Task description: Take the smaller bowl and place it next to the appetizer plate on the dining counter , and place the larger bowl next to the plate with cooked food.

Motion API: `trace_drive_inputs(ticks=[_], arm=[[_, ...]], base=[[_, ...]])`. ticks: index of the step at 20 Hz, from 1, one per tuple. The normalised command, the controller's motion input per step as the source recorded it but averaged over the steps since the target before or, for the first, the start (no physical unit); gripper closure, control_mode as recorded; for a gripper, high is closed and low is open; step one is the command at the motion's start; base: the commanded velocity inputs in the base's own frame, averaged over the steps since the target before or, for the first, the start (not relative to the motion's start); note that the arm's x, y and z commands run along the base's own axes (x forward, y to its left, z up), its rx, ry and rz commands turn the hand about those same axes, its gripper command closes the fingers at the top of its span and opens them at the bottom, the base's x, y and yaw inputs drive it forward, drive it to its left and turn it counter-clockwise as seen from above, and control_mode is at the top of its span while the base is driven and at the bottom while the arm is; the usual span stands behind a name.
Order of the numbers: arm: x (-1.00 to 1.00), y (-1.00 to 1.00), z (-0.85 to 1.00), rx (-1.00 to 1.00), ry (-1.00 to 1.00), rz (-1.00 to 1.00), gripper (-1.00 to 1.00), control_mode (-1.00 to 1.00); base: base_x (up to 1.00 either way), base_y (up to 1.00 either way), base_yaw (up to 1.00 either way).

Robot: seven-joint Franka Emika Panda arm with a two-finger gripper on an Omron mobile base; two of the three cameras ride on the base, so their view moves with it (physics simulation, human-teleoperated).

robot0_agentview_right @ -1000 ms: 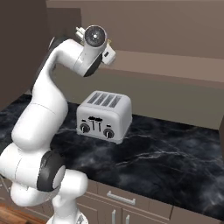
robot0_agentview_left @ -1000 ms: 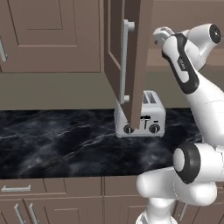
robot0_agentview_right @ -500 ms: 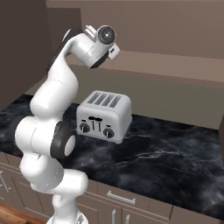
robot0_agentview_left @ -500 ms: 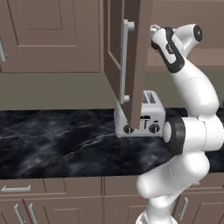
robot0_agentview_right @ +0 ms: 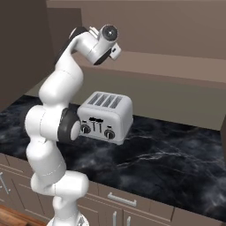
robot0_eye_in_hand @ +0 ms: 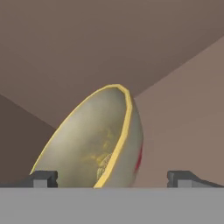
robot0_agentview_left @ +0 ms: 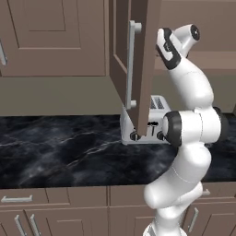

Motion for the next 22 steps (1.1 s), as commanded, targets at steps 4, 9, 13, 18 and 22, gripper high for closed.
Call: trace_drive_inputs(ticks=[4, 9, 13, 18, 22], arm=[[0.46, 0.21, -0.20, 0.00, 0.06, 0.00, -1.00, -1.00], [0.29, 0.19, -0.19, 0.00, 0.02, 0.00, -1.00, -1.00], [0.08, 0.21, -0.39, -0.04, 0.09, 0.00, 1.00, -1.00], [0.12, 0.10, -0.35, -0.01, 0.09, 0.00, 1.00, -1.00], [0.01, 0.00, -0.32, 0.00, 0.02, -0.04, 1.00, -1.00]], base=[[0.00, 0.00, 0.00], [0.00, 0.00, 0.00], [0.00, 0.00, 0.00], [0.00, 0.00, 0.00], [0.00, 0.00, 0.00]])
